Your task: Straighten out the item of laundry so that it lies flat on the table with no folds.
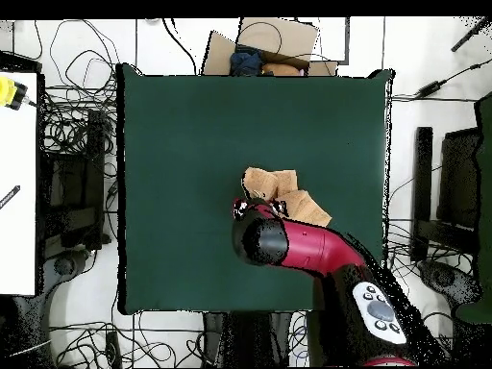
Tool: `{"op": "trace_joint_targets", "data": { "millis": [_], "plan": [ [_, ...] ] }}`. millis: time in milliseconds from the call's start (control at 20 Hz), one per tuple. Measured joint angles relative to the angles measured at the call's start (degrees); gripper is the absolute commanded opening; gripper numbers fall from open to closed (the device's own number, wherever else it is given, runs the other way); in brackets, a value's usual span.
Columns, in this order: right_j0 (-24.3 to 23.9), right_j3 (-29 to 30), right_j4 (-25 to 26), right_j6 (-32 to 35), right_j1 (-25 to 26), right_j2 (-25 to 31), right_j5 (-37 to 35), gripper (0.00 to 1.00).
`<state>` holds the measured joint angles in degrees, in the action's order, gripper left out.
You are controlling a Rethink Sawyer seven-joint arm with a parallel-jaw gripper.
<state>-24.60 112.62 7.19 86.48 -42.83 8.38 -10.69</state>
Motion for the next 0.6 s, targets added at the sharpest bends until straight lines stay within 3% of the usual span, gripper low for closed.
{"op": "trace_joint_targets", "data": {
  "millis": [600],
  "plan": [
    [3.66, 0.03, -2.17, 0.00, 0.91, -2.88, 3.62, 0.00]
  ]
}}
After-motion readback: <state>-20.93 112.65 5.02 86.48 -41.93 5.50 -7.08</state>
